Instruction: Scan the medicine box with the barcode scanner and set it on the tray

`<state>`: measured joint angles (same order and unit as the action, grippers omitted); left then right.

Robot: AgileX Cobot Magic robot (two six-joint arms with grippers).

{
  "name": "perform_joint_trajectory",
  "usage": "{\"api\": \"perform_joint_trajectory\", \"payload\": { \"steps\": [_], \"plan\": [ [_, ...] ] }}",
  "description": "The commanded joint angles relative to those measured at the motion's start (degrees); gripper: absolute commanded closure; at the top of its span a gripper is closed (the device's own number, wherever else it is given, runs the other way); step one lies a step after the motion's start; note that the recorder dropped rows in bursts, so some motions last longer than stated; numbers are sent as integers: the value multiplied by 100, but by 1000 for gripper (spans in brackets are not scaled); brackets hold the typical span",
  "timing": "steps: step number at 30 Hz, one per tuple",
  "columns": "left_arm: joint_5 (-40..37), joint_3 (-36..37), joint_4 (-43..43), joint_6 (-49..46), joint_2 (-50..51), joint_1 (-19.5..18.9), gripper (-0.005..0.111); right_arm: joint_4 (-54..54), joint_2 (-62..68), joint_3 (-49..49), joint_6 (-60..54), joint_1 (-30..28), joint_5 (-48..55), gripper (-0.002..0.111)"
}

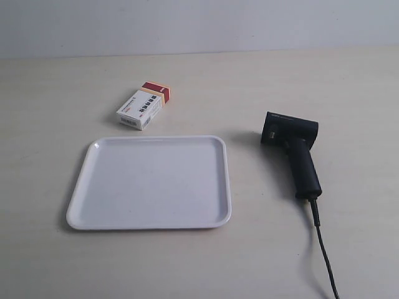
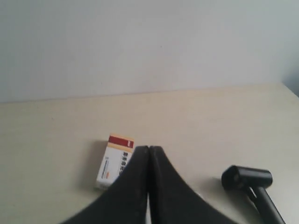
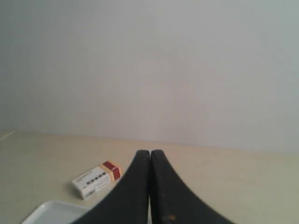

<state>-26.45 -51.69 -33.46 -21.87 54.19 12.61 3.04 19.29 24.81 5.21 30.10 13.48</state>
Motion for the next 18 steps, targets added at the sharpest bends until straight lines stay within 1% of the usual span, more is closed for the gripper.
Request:
{"api": "perform_joint_trajectory", "payload": {
  "steps": [1, 5, 11, 18],
  "plan": [
    [464, -45, -58, -20, 40, 28, 105, 0, 503, 42, 881, 26, 317, 108],
    [473, -45, -58, -9, 40, 28, 105, 127, 1146, 262, 958, 26, 1053, 108],
    [397, -45, -58, 3, 40, 28, 105, 127, 1756, 362, 958, 26, 852, 108],
    [363, -45, -68, -8, 40, 28, 105, 127, 1806, 362, 958, 26, 539, 108]
  ]
}}
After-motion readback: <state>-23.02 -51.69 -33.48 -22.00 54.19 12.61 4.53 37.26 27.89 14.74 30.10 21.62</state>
